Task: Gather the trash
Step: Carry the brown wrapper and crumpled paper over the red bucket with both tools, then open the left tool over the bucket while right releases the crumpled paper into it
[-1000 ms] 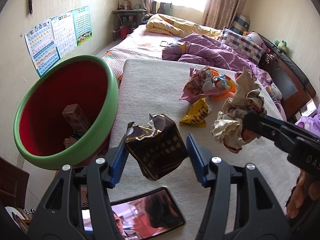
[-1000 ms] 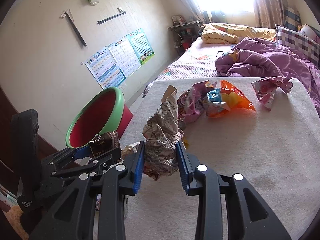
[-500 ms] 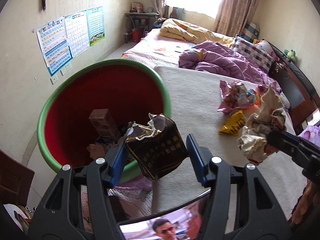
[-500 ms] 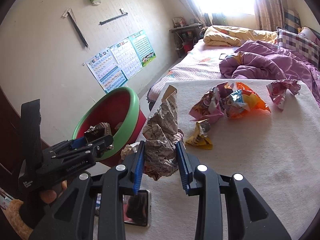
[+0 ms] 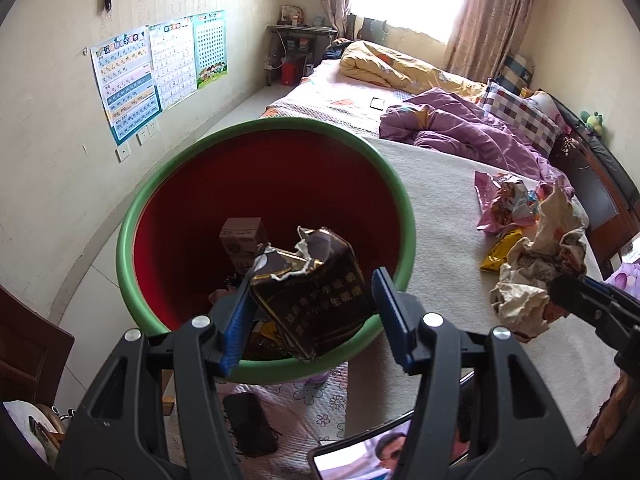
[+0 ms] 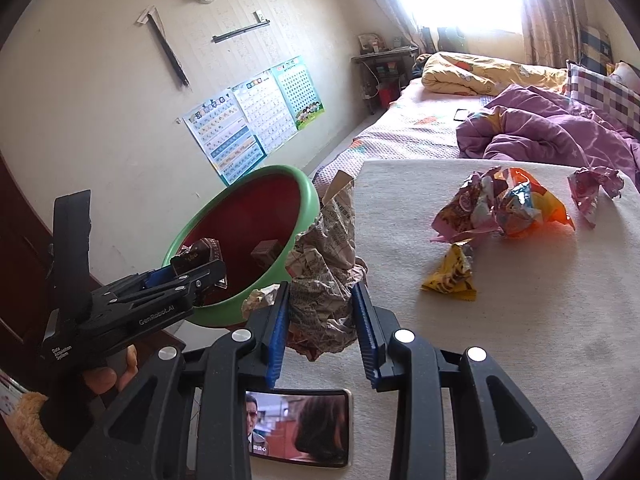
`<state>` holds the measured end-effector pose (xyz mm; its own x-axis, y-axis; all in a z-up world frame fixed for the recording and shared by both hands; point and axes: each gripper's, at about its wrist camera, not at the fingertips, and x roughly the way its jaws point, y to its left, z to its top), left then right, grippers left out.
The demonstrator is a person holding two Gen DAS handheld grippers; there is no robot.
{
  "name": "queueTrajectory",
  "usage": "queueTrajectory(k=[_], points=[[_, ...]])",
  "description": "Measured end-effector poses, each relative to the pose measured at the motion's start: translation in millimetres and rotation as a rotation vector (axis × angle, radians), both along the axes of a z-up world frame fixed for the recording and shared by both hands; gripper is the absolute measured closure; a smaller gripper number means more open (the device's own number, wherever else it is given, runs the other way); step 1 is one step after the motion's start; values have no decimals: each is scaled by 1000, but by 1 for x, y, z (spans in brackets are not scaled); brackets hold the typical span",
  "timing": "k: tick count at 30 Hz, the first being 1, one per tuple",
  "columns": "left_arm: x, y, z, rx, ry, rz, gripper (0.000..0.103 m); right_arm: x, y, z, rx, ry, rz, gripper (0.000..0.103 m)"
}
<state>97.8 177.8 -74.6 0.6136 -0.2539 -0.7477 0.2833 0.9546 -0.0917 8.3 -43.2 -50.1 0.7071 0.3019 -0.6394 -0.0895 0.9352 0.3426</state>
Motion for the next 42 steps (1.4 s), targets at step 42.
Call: queueTrajectory(k=[42], points=[[37, 56, -18, 25, 37, 125, 34, 74, 85, 10, -61, -41, 189, 52]])
